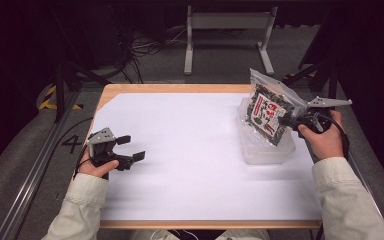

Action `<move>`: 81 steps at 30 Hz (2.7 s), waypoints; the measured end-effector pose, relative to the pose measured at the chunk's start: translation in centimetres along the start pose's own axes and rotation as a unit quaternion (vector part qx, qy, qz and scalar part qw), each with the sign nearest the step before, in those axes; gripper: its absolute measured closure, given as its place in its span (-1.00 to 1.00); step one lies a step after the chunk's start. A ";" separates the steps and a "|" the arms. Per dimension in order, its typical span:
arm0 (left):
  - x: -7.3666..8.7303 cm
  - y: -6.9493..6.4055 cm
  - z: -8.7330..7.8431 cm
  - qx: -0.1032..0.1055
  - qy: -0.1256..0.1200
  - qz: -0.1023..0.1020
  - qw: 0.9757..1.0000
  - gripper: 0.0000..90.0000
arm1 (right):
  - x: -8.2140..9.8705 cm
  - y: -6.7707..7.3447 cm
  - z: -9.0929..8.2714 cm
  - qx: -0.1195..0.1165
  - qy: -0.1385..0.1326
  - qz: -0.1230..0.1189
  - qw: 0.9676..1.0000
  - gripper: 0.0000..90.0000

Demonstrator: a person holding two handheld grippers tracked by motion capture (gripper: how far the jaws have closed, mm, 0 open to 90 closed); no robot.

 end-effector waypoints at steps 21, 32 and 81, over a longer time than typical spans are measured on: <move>0.2 0.2 0.0 -0.003 -0.002 -0.005 1.000 -0.82 | 0.8 -0.9 -0.3 -0.012 -0.029 0.032 0.999 0.67; 0.5 -1.0 -0.4 -0.014 -0.023 0.022 0.999 -0.79 | -0.1 -0.7 -1.9 -0.002 -0.072 0.031 0.997 -0.07; 1.6 -4.5 -2.0 0.013 -0.050 0.047 0.998 -0.80 | 7.0 11.6 -3.3 -0.052 -0.122 -0.046 0.990 -0.50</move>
Point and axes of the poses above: each handheld gripper's, and its own axes: z roughly forward along the jaws, x roughly out of its underside, y roughly to its left, the point moved 10 cm from there along z, roughly forward along the jaws, and after that the axes turned 8 degrees about -y, right-handed, at the moved point
